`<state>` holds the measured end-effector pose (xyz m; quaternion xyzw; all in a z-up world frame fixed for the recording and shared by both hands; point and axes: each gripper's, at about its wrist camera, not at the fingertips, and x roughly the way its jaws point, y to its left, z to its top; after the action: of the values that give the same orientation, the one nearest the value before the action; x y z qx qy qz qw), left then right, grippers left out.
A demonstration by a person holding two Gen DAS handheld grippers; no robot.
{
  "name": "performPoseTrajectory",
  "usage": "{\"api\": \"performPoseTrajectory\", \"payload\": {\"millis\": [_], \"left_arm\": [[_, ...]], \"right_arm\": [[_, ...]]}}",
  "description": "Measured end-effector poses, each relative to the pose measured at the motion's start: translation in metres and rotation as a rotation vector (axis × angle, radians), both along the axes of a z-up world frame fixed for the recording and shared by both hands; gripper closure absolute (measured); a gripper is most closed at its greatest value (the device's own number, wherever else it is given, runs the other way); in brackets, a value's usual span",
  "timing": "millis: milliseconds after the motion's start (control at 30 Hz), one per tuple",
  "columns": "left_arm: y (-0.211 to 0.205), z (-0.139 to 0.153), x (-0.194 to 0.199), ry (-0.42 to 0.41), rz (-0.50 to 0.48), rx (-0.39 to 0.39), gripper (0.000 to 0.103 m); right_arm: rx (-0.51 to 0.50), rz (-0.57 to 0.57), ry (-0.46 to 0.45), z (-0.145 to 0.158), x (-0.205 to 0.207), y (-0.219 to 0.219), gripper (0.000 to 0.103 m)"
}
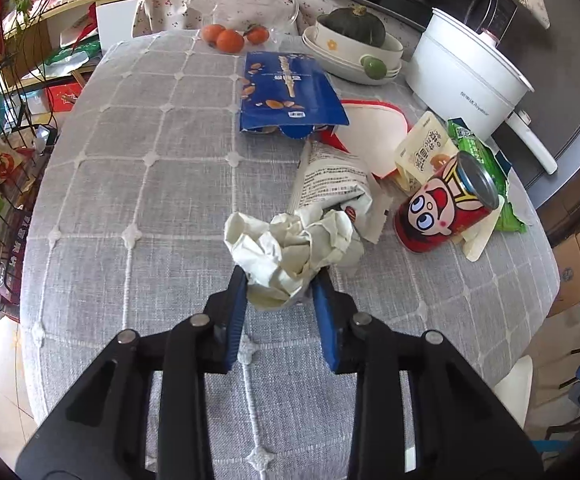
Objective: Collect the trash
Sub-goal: 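Hold the tissue in the left tool while the right tool grasps the red can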
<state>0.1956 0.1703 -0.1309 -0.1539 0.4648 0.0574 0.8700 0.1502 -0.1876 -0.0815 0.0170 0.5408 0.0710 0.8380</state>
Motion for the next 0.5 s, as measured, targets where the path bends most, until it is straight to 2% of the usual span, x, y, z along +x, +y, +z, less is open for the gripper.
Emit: {"api": "performPoseTrajectory", "payload": {"millis": [300,500], "left_arm": [[0.012,0.030,-0.028,-0.071,-0.058,-0.041,0.070],[0.020,0.052,-0.047,-0.103,-0.079,-0.035,0.070]], "right_arm": [[-0.002,0.045,-0.011,-0.001,0.006,0.029,0.017],[-0.006,0.080,-0.034,-0.003,0.010,0.055,0.017]]}}
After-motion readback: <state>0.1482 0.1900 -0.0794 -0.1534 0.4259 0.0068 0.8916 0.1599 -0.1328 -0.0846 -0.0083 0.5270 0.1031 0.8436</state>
